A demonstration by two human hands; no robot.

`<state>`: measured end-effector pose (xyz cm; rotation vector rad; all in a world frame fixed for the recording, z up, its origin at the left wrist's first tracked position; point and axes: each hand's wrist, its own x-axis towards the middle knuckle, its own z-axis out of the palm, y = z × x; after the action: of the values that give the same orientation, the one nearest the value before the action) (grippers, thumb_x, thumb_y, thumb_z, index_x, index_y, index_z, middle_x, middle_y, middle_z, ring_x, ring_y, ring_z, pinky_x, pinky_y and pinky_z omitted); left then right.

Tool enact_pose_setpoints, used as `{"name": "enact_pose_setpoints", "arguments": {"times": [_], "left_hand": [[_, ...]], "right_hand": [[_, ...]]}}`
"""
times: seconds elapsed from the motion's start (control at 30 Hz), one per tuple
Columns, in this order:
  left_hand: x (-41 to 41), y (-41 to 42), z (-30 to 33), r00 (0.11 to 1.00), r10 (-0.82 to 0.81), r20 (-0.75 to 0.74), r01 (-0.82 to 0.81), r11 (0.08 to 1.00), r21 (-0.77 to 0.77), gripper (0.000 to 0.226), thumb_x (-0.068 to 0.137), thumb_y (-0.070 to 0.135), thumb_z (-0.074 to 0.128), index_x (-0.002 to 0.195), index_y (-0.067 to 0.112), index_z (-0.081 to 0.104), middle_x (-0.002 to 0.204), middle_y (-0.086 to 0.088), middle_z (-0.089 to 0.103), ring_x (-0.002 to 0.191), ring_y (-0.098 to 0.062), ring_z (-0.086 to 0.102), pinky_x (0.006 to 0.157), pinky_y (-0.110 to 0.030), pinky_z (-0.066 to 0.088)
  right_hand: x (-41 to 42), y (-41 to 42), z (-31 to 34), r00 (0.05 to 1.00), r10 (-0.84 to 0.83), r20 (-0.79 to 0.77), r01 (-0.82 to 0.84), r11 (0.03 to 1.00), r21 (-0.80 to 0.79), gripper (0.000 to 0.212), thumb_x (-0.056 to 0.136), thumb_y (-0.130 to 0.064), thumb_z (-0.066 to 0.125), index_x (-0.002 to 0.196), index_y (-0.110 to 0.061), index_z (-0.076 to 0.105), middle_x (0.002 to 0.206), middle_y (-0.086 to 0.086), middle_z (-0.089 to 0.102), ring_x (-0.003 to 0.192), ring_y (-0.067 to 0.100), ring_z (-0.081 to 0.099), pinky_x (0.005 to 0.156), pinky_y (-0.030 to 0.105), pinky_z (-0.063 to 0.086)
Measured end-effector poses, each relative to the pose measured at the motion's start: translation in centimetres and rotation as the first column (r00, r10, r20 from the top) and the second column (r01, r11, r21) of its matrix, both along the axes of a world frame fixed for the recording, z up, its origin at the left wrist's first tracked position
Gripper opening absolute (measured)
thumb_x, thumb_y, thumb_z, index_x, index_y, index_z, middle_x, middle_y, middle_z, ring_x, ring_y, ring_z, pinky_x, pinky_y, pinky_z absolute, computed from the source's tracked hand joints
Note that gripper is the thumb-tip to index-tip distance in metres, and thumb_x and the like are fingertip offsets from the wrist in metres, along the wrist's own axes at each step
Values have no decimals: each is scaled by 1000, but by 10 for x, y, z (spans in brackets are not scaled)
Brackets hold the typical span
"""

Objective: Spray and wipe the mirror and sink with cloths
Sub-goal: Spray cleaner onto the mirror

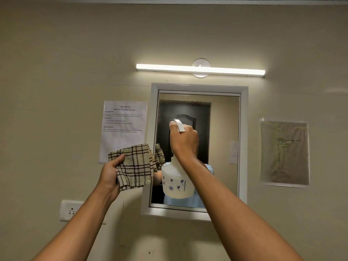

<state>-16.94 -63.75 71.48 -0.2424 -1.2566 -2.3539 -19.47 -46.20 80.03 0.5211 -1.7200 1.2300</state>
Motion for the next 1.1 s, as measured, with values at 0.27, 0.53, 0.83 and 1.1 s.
{"name": "enact_pose_setpoints", "arguments": {"times": [0.27,0.53,0.83,1.1], "left_hand": [[2,-4,-9,1000,-2,13,2,1000,-30,33,102,24,38,97,8,66,78,-6,76,69,-19,74,74,-41,50],[-10,11,-17,998,-50,36,52,997,-52,34,102,25,37,98,8,66,77,-6,76,67,-20,74,71,-41,49],[-30,30,-21,992,-98,84,102,993,-55,35,100,27,40,106,7,68,104,-13,75,99,-30,69,88,-46,51],[-31,34,-25,989,-118,93,123,991,-53,42,101,25,38,92,9,76,94,-10,76,80,-23,75,84,-43,52]], "right_hand": [[-12,14,-35,998,16,67,-15,1000,-12,39,98,-37,48,68,-16,62,61,0,60,57,10,57,51,23,40],[-17,85,-51,980,-144,135,162,977,-140,36,98,-37,50,84,-10,70,76,8,69,69,23,66,52,28,50],[-23,137,-65,935,-291,201,330,922,-202,37,97,-42,50,72,-17,62,66,6,63,62,23,65,56,37,57],[-22,133,-97,913,-273,303,338,923,-185,39,97,-42,49,84,-11,66,73,8,64,64,19,60,52,25,43]]}}
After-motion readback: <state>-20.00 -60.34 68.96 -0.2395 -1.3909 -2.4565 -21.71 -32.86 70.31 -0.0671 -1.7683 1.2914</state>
